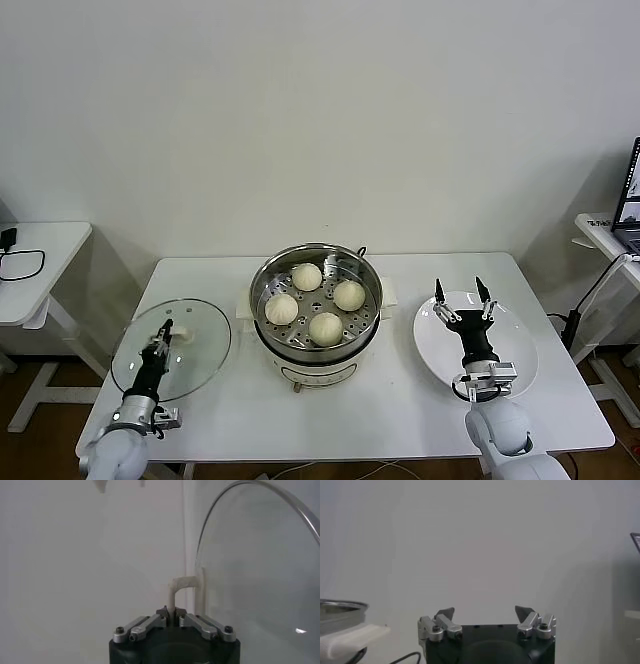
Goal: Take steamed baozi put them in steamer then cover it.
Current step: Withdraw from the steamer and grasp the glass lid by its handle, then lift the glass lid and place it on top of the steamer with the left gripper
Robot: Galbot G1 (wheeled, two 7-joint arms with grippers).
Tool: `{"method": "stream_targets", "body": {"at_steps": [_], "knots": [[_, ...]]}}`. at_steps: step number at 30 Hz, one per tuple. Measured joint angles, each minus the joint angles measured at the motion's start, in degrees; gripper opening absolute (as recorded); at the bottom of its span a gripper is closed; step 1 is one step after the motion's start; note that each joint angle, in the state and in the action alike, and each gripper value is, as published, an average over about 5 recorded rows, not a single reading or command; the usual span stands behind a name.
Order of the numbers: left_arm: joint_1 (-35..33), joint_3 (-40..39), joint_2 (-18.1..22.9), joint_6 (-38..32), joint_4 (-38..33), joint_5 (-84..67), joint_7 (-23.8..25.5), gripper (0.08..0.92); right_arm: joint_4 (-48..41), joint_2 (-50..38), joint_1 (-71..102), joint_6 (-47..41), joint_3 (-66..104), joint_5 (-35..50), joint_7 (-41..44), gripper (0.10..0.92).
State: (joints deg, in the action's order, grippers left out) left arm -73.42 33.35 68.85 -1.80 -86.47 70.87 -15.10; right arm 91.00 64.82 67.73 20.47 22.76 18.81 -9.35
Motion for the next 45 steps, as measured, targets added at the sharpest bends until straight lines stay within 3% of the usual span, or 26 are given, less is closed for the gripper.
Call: {"method": "stream_targets", "body": {"at_steps": [13, 22, 36, 45], "knots": [[0.64, -0.98, -3.56, 6.46, -19.84, -4.73, 5.84, 0.186, 0.18, 0.19, 0.02, -0.62, -0.11, -0.31, -0.48, 0.823], [4.12, -9.84, -3.16, 13.81, -31.38, -4.64, 12.44, 0.186, 0.50, 0.58, 0.13, -1.03, 0.35, -0.78, -1.04, 0.823], [14.10, -28.99, 2.72, 25.66, -33.02, 3.86, 26.04, 0.186, -0.02, 2.11, 0.12, -1.58, 1.00, -2.27, -1.68, 0.823], [17.09, -34.82, 6.99, 29.93, -29.37, 8.61, 31.59, 0.186, -0.90, 2.86, -0.08, -1.90, 1.43, -3.24, -1.76, 0.823]]}}
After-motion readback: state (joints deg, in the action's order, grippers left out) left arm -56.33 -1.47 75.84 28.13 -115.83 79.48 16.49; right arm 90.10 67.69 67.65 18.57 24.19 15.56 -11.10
